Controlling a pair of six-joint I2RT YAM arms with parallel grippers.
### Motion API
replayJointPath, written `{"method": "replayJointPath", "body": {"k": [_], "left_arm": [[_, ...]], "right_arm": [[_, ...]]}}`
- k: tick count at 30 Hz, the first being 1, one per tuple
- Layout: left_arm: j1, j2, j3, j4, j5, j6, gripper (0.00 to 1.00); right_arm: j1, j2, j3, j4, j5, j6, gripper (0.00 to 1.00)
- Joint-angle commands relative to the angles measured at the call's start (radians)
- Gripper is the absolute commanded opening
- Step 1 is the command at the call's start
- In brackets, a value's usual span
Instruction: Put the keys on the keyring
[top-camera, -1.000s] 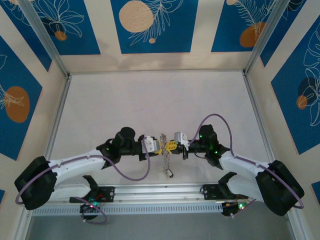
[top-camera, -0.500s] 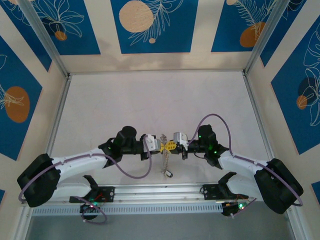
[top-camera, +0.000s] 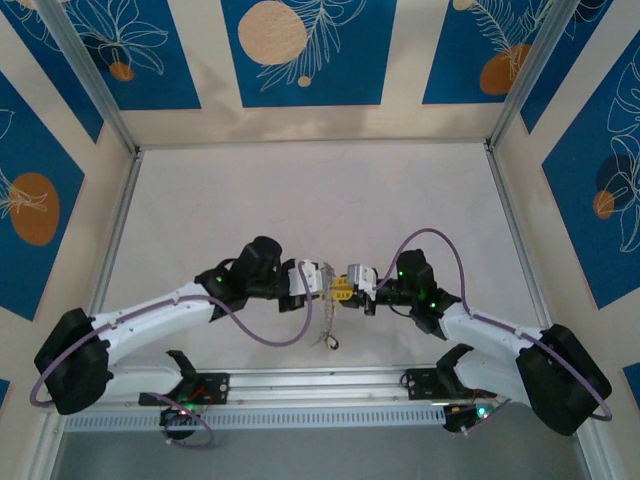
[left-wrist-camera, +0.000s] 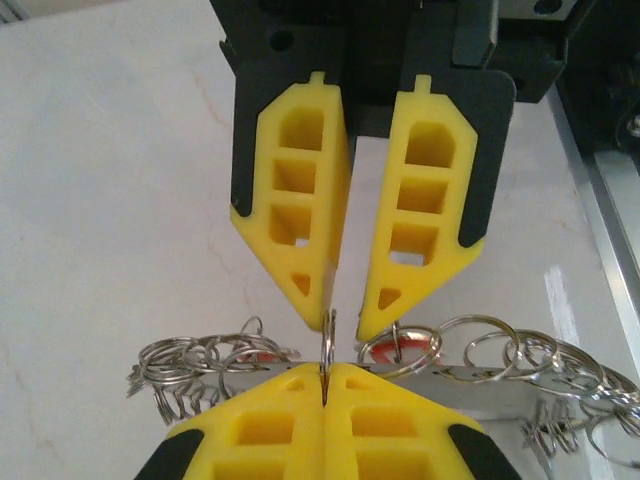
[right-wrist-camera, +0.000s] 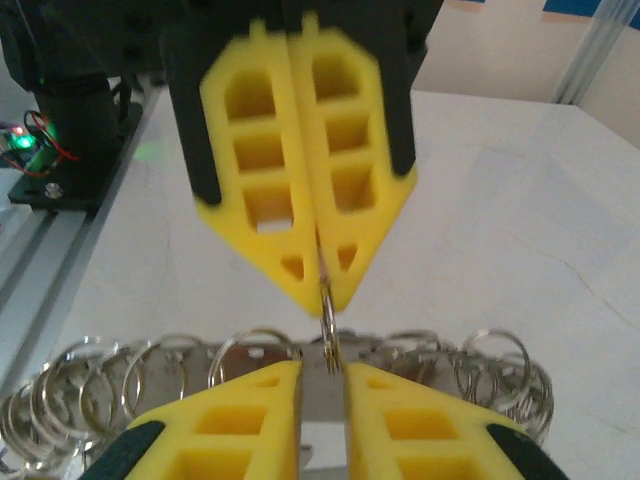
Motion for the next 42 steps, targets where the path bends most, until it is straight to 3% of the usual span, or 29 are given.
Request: {"method": "replayJointPath", "body": {"k": [1,9,18,42], "left_arm": [[0.001,0.001,0.123,-0.249,-0.03,0.108,0.0],[-0.022,0.072,0.274,-0.481,-0.045,0.175,0.0],[-0.054,0.147,0.368,-0.584,-0.092,0.175,0.0],[-0.058,0.169,0.382,-0.573,-0.054,0.184,0.0]], "right_arm": [[0.009,-0.011,0.035,-0.066,0.031,-0.044,0.23],[0.028,-0.003,0.044,-0.06,0.024,-0.047,0.25],[0.059,0.011,0.043,-0.006,-0.013,-0.046,0.23],[0.099,0.089,0.061,0.088,0.033,0.003,0.2]]}}
